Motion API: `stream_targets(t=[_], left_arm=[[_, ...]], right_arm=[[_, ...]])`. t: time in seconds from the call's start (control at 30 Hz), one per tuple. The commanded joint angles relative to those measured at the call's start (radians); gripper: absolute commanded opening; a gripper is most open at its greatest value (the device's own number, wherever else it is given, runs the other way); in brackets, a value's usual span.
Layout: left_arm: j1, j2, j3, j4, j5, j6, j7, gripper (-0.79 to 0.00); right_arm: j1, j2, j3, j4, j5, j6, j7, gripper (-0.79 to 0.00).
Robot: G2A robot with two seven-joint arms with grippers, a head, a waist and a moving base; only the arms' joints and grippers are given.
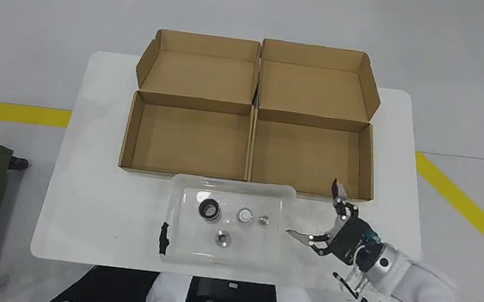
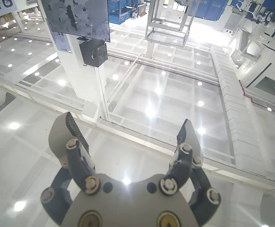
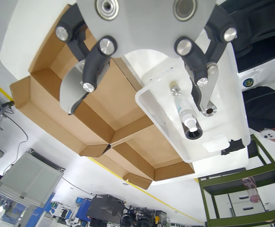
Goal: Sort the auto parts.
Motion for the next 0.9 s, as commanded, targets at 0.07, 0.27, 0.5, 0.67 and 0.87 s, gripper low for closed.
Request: stream_targets(t=[0.07, 0.27, 0.5, 0.67, 0.87], left_arm=[[0.0, 0.0, 0.0, 0.0, 0.0, 0.0, 0.0, 0.0], [0.0, 0.0, 0.0, 0.0, 0.0, 0.0, 0.0, 0.0], [0.0, 0.0, 0.0, 0.0, 0.0, 0.0, 0.0, 0.0], [0.0, 0.0, 0.0, 0.0, 0.0, 0.0, 0.0, 0.0], [0.0, 0.0, 0.0, 0.0, 0.0, 0.0, 0.0, 0.0]], right_arm=[[0.033, 0.0, -0.066, 0.01, 0.006, -0.017, 0.045, 0.0], [0.09, 0.0, -0.166, 0.025, 0.013, -0.049, 0.107, 0.0], [0.169, -0.003, -0.277, 0.062, -0.008, -0.066, 0.175, 0.0], [0.212, -0.005, -0.328, 0.093, -0.018, -0.063, 0.21, 0.0], [0.236, -0.002, -0.345, 0.118, -0.022, -0.055, 0.231, 0.0]])
